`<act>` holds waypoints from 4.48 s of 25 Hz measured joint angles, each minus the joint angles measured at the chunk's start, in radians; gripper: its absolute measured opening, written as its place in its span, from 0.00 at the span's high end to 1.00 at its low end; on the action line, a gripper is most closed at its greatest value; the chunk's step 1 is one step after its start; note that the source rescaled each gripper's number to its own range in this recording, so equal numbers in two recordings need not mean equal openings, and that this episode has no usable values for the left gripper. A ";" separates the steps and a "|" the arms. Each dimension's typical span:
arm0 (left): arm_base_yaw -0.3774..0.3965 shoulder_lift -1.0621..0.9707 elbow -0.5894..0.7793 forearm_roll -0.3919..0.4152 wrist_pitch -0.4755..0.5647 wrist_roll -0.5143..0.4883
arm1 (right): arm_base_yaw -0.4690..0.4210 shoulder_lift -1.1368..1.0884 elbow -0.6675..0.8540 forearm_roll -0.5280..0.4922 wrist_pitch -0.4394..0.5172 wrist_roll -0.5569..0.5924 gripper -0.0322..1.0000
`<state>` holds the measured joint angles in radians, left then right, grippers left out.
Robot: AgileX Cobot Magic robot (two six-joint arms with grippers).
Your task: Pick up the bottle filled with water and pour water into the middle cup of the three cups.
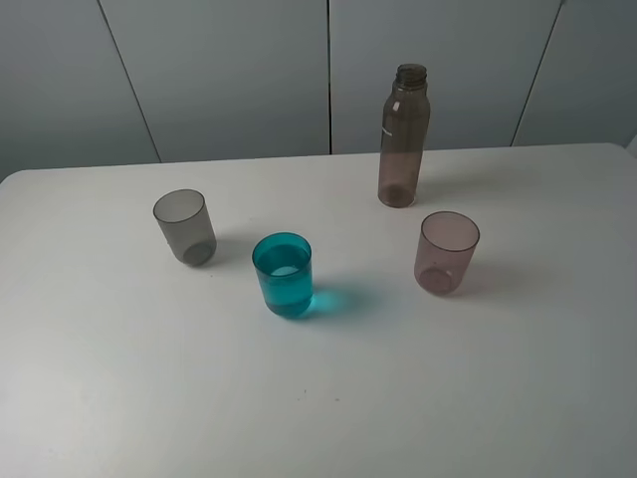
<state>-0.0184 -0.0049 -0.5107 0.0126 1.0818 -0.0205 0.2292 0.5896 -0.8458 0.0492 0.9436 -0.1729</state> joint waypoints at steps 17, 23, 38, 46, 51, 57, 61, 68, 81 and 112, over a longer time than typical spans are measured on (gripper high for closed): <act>0.000 0.000 0.000 0.000 0.000 0.000 | 0.000 -0.429 0.267 -0.004 0.163 0.078 0.37; 0.000 0.000 0.000 0.000 0.000 0.000 | 0.000 -0.544 0.333 -0.043 0.156 0.130 0.37; 0.000 0.000 0.000 0.000 0.000 0.000 | 0.000 -0.589 0.334 -0.061 0.153 0.173 0.37; 0.000 0.000 0.000 0.000 0.000 0.000 | -0.082 -0.590 0.334 -0.061 0.153 0.173 0.37; 0.000 0.000 0.000 0.000 0.000 0.000 | -0.185 -0.590 0.334 -0.049 0.153 0.173 0.37; 0.000 0.000 0.000 0.000 0.000 0.000 | -0.195 -0.590 0.334 -0.039 0.153 0.173 0.37; 0.000 0.000 0.000 0.000 0.000 0.000 | -0.195 -0.590 0.334 -0.039 0.153 0.173 0.37; 0.000 0.000 0.000 0.000 0.000 0.000 | -0.195 -0.590 0.334 -0.039 0.153 0.173 0.37; 0.000 0.000 0.000 0.000 0.000 0.000 | -0.225 -0.590 0.334 -0.034 0.153 0.173 0.37; 0.000 0.000 0.000 0.000 0.000 0.004 | -0.190 -0.590 0.334 -0.034 0.153 0.173 0.37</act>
<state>-0.0184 -0.0049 -0.5107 0.0126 1.0818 -0.0162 0.0390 -0.0008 -0.5116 0.0147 1.0968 0.0000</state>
